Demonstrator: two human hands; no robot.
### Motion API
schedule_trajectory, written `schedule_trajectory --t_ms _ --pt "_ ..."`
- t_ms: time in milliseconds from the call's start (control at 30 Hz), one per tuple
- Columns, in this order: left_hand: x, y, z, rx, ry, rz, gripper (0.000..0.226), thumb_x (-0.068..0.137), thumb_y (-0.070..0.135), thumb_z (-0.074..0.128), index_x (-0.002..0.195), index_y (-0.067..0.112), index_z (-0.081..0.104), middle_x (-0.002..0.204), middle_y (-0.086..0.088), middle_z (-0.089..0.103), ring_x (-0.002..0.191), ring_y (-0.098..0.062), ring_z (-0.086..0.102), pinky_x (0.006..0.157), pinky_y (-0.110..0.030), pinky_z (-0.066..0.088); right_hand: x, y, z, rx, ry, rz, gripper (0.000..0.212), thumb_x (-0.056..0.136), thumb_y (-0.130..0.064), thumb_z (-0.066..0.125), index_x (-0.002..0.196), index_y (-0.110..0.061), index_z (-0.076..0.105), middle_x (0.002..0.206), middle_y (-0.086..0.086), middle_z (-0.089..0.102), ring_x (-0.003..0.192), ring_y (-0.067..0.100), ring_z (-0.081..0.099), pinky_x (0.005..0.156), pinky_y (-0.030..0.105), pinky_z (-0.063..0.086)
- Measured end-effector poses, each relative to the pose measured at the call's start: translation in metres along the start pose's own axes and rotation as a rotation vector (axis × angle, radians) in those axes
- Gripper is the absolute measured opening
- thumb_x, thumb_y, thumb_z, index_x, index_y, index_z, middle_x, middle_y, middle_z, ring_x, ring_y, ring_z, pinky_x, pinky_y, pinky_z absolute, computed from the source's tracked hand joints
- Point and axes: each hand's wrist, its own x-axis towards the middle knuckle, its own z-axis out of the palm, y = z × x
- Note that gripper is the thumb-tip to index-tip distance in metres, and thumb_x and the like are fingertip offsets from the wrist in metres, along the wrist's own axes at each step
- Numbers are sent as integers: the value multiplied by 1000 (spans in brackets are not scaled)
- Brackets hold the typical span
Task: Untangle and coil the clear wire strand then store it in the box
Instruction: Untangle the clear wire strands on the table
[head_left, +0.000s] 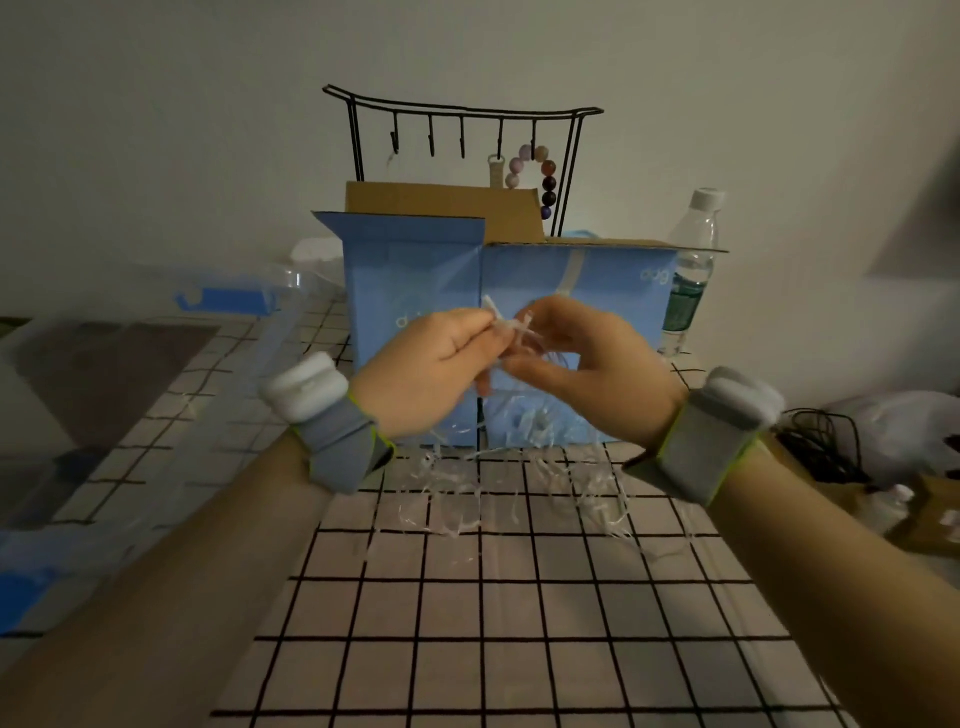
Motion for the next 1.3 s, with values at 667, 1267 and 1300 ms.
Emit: schedule_trajectory --t_ms 667,1267,1300 --pt "5 -12 -17 -1239 248 -549 42 90 41 45 60 12 51 35 7 27 26 -5 25 36 -13 34 -4 28 -58 543 216 448 42 98 -29 38 66 -11 57 53 -1 46 33 6 26 35 10 19" --pt "-13 -29 11 -407 286 -391 24 88 12 58 107 25 52 52 1 58 37 -3 48 40 -13 36 -13 30 -25 520 100 617 41 100 -33 29 97 -11 63 118 7 56 101 26 53 95 39 40" --pt "-13 -30 10 -418 266 -378 28 89 13 58 112 25 50 55 1 59 36 -4 47 40 -14 36 -11 30 -26 536 161 615 41 100 -33 28 99 -9 62 112 7 57 95 25 54 89 36 43"
